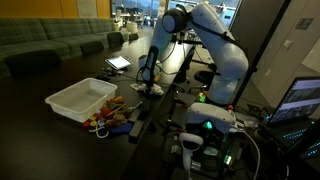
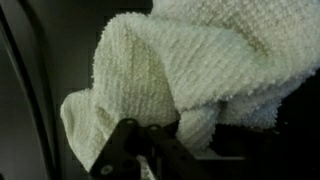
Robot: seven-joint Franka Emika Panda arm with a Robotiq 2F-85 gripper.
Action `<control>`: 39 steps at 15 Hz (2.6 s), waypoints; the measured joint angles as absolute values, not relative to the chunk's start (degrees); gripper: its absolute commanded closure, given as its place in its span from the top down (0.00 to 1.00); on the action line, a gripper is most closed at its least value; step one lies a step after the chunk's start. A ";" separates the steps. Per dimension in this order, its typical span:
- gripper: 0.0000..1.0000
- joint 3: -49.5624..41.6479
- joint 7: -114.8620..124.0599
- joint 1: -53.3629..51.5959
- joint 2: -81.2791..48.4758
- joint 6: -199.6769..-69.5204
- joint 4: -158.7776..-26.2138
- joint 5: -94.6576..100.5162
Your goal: Wipe the counter with the cloth
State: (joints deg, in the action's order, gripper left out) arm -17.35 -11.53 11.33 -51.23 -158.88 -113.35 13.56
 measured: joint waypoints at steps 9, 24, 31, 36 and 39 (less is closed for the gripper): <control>0.02 -16.91 -12.53 10.51 -46.47 -157.82 -124.36 15.88; 0.02 -3.62 -16.91 9.91 -41.17 -157.85 -131.91 16.64; 0.01 -0.09 -16.91 8.28 -40.65 -156.83 -132.47 16.31; 0.02 0.04 -15.96 7.06 -40.61 -157.10 -132.39 15.75; 0.02 0.19 -13.18 5.22 -40.69 -157.17 -132.39 14.56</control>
